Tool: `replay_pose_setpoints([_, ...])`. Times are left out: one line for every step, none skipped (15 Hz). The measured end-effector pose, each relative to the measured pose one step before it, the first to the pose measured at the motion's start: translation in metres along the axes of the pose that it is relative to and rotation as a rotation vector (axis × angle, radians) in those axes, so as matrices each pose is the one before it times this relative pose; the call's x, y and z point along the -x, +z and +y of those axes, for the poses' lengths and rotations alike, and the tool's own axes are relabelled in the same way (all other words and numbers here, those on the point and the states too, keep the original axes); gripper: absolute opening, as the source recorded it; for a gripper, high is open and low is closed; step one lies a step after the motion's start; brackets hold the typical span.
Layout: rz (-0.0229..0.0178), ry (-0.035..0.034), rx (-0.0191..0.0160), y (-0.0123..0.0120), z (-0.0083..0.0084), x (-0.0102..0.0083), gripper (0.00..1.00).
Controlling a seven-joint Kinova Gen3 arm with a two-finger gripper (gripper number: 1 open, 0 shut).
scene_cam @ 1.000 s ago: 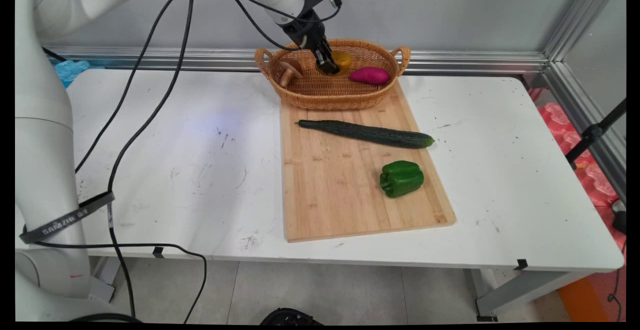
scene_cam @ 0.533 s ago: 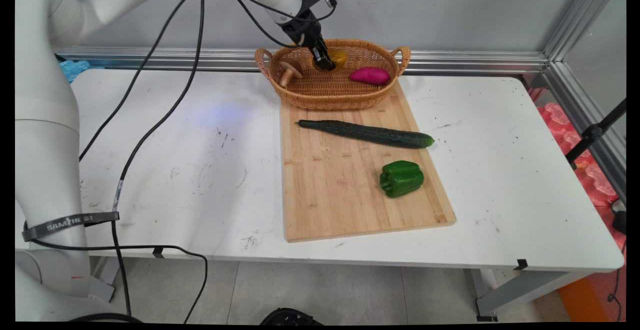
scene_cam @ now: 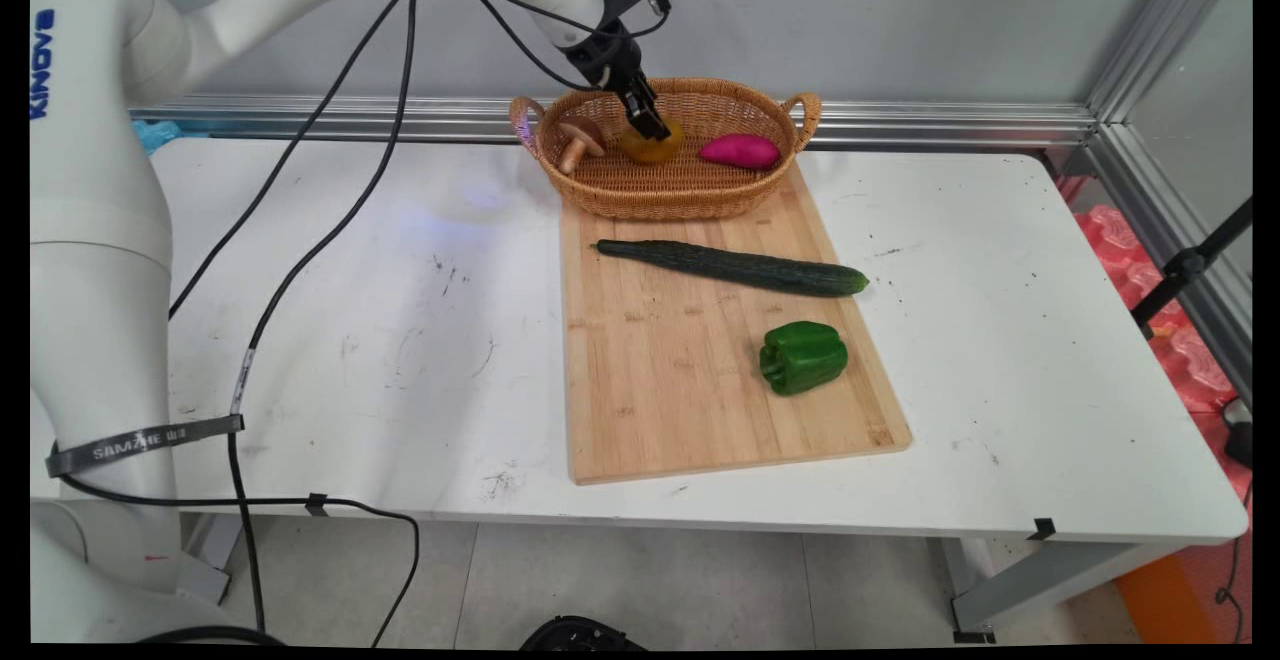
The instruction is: Place the picked object in the vegetable basket
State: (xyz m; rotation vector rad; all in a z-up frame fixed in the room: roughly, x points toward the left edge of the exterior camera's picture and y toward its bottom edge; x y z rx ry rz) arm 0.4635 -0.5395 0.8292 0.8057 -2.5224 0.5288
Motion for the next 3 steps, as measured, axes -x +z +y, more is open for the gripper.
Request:
replay_pose_setpoints([0.00055,-0.00159,0.00145,0.00174,-0.00087,0.00017,1.00])
replay_pose_setpoints([0.00073,-0.00131,0.00213,0.00187,-0.00063,0.00004,1.00])
replay_pose_setpoints([0.00077,-0.00192,0.00253,0.00156,-0.00024,-0.00011,1.00])
